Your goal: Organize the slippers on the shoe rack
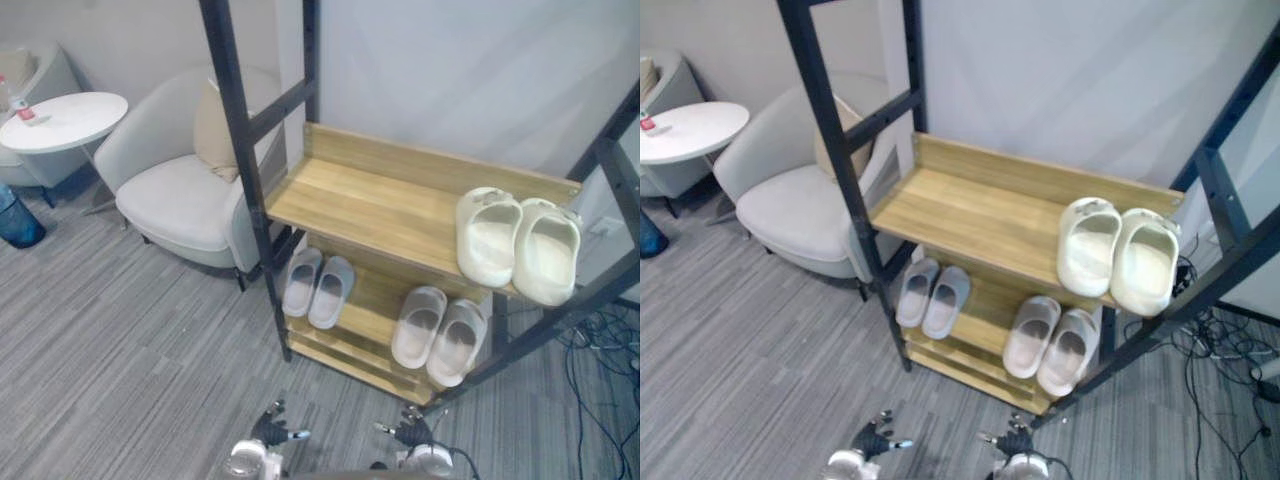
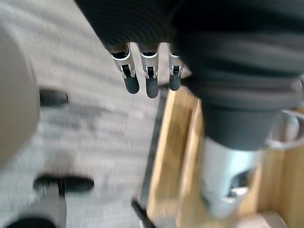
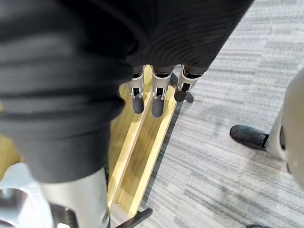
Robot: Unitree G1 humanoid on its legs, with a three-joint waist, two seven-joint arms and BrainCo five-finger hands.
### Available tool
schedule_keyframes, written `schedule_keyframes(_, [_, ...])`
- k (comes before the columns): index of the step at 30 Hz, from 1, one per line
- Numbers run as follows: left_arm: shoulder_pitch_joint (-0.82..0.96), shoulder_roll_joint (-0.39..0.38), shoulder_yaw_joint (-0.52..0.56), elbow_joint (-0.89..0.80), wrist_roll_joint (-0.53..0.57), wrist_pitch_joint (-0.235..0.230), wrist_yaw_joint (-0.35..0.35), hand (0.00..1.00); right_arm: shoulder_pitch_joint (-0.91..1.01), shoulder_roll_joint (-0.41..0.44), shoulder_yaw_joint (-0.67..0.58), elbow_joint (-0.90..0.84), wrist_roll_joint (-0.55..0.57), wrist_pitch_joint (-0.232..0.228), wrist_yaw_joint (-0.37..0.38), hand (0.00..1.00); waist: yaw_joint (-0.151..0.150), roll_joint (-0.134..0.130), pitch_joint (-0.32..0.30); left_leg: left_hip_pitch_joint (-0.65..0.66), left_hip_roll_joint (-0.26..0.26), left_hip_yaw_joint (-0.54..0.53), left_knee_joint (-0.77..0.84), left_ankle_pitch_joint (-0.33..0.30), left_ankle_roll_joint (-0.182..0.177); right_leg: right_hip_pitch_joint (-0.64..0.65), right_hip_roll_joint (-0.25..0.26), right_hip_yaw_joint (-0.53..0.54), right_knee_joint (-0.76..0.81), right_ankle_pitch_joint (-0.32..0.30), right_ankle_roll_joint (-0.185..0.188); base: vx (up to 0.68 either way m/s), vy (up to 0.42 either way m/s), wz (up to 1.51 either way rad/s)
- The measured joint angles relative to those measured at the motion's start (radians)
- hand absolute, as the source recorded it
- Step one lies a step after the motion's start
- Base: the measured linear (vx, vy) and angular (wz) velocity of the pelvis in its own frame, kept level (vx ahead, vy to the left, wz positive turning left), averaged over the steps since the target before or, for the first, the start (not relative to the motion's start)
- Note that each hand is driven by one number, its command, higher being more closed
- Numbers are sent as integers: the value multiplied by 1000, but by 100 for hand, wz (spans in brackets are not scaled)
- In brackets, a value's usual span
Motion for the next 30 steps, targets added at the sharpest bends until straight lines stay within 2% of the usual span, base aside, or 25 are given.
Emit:
schedule_keyframes(9, [8, 8, 118, 25, 57, 2, 43, 0, -20, -12, -1, 40, -2, -1, 0, 0, -3, -3, 6, 19, 4, 25, -17, -1, 1, 0, 4, 29, 0, -4, 2, 10, 15, -8])
schedule_keyframes(17, [19, 15, 156, 49, 56, 4, 49, 0, -23, -23, 0, 39, -21, -1, 2, 0, -5, -1, 11, 19, -2, 29, -6, -17, 9, 0, 0, 36, 7, -16, 13, 46, 35, -3])
schedule_keyframes(19, [13, 12, 155, 46, 56, 3, 49, 0, -24, -32, 0, 38, -21, 0, 3, 0, -4, 10, 29, -1, -13, 4, 64, -52, 19, -11, -22, 19, 86, -60, 21, 84, 66, 26])
schedule_keyframes(20, [13, 12, 154, 40, 56, 2, 49, 0, -30, -38, 0, 36, -21, 0, 2, 0, -5, 12, 44, -2, -20, -7, 90, -66, 26, -25, -46, 12, 171, -105, 26, 16, 116, 48])
schedule_keyframes(21, [14, 13, 149, 38, 56, 1, 49, 0, -36, -43, 1, 36, -21, 0, 3, 0, -6, 5, 52, -1, -44, -33, 122, -84, 34, -57, -100, 10, 323, -181, 36, 9, 95, 51])
schedule_keyframes(22, [14, 16, 146, 38, 55, 1, 49, 0, -35, -43, 1, 36, -21, 0, 3, 0, -6, -2, 53, -2, -55, -44, 130, -89, 36, -70, -120, 17, 378, -203, 39, 16, 98, 81])
schedule_keyframes(23, [14, 26, 134, 36, 55, 0, 50, 0, -34, -40, 1, 32, -21, -1, 4, 0, -7, -11, 59, -3, -81, -81, 148, -91, 39, -112, -159, 76, 516, -239, 31, 40, 26, 102])
schedule_keyframes(24, [12, 34, 122, 29, 55, 1, 51, 0, -33, -37, 2, 28, -21, -1, 5, 0, -8, -18, 61, -12, -95, -126, 165, -91, 39, -144, -166, 166, 599, -246, 24, 42, 11, 110])
schedule_keyframes(25, [13, 35, 123, 25, 55, 2, 53, 0, -31, -37, 2, 26, -21, -1, 5, 0, -8, -22, 59, -19, -99, -143, 171, -91, 39, -150, -164, 200, 619, -248, 25, 69, -86, 130])
schedule_keyframes(27, [4, 39, 124, 8, 55, 2, 63, 0, -2, -24, 15, -7, -21, -1, 8, 0, -8, -47, 48, -66, -137, -239, 217, -93, 35, -134, -141, 352, 593, -309, 6, 47, -161, 133])
schedule_keyframes(28, [1, 37, 125, 5, 54, 2, 63, 0, -1, -25, 19, -11, -21, -3, 11, 0, -9, -50, 46, -76, -142, -252, 224, -94, 33, -125, -137, 368, 577, -317, 7, -13, -144, 94])
schedule_keyframes(30, [5, 21, 152, -14, 52, 3, 65, 0, 1, -33, 17, -41, -19, -4, 31, 0, 6, -31, 56, -94, -145, -285, 229, -89, 20, -104, -109, 430, 537, -331, -3, -60, -109, 45])
